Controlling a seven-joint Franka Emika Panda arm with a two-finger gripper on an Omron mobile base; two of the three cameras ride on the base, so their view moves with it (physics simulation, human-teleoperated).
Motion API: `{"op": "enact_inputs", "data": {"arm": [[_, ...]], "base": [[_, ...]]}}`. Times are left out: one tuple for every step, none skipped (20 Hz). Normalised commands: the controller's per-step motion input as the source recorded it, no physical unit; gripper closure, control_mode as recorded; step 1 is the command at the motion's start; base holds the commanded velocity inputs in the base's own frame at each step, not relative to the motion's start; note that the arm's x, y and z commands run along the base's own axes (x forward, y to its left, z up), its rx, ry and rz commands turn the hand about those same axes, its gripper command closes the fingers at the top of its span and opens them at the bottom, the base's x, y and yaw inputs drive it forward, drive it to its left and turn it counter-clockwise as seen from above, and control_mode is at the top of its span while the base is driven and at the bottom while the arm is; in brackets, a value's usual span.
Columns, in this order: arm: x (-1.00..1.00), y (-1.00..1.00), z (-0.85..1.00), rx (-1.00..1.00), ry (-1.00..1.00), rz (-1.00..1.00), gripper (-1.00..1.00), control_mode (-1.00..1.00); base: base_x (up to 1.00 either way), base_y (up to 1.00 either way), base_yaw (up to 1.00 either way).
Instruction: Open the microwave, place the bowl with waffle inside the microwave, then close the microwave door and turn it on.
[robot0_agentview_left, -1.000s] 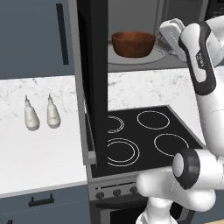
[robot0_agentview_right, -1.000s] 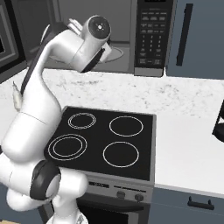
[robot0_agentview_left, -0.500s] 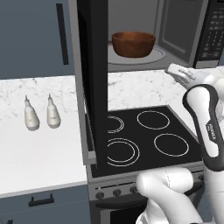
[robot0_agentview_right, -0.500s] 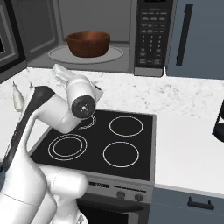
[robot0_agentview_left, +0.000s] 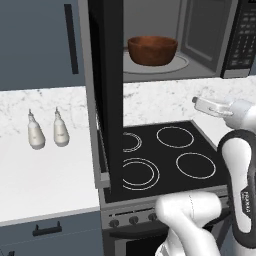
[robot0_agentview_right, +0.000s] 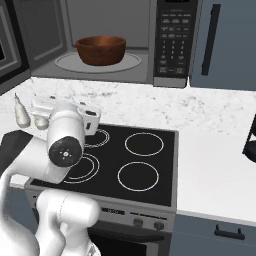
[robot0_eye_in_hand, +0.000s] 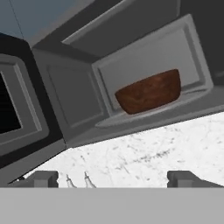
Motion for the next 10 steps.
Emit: {"op": "enact_inputs", "data": {"arm": [[-1.00,0.47,0.02,-0.25,0.00,-0.04,-1.00,-1.00],[-1.00,0.51,0.00,-0.24,0.00,-0.07,-1.00,-1.00],[-1.00,0.56,0.00,-0.23,0.00,-0.09,-1.00,-1.00],[-1.00,0.69,0.00,-0.24,0.01,-0.13,-1.00,-1.00],[-1.00,0.75,0.00,-0.26,0.00,-0.13,-1.00,-1.00],[-1.00,0.88,-0.04,-0.31,0.00,-0.13,-1.00,-1.00],[-1.00,1.00,-0.28,-0.33,0.00,-0.16,-1.00,-1.00],[-1.00,1.00,-0.39,-0.29,0.00,-0.15,-1.00,-1.00],[-1.00,1.00,-0.49,-0.26,-0.03,-0.12,-1.00,-1.00],[-1.00,0.99,-0.56,-0.18,-0.02,-0.04,-1.00,-1.00]], "base": [[0.00,0.00,0.00],[0.00,0.00,0.00],[0.00,0.00,0.00],[0.00,0.00,0.00],[0.00,0.00,0.00],[0.00,0.00,0.00],[0.00,0.00,0.00],[0.00,0.00,0.00],[0.00,0.00,0.00],[0.00,0.00,0.00]]}}
